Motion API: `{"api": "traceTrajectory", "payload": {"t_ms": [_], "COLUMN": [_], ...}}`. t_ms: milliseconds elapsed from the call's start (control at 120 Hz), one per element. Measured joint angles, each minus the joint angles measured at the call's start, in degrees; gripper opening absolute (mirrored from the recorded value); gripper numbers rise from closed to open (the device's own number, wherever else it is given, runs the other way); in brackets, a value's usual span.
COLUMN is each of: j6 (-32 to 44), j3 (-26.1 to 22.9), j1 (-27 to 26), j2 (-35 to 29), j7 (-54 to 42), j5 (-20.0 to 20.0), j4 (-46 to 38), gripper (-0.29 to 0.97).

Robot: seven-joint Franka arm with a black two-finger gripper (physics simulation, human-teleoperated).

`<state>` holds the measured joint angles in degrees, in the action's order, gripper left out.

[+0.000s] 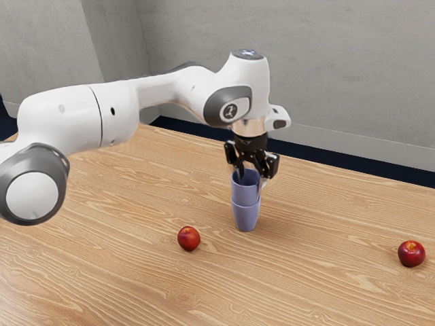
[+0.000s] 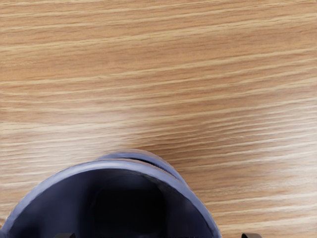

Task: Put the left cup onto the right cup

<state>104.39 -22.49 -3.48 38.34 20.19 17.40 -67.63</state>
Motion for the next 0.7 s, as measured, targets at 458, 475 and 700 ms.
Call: {"api": "traceTrajectory", "payload": {"t_ms": [458, 475, 700], "j6": [-5.03, -5.27, -8.10], "j3": [2.20, 2.33, 3.04], "j1": [8.42, 8.82, 14.26], "j2": [-21.00, -21.84, -32.26], "j7": [-1.07, -1.30, -7.70], "j5": [-4.02, -4.28, -9.42], "j4": [-14.84, -15.56, -23.64], "gripper": [0.64, 0.64, 0.67]}}
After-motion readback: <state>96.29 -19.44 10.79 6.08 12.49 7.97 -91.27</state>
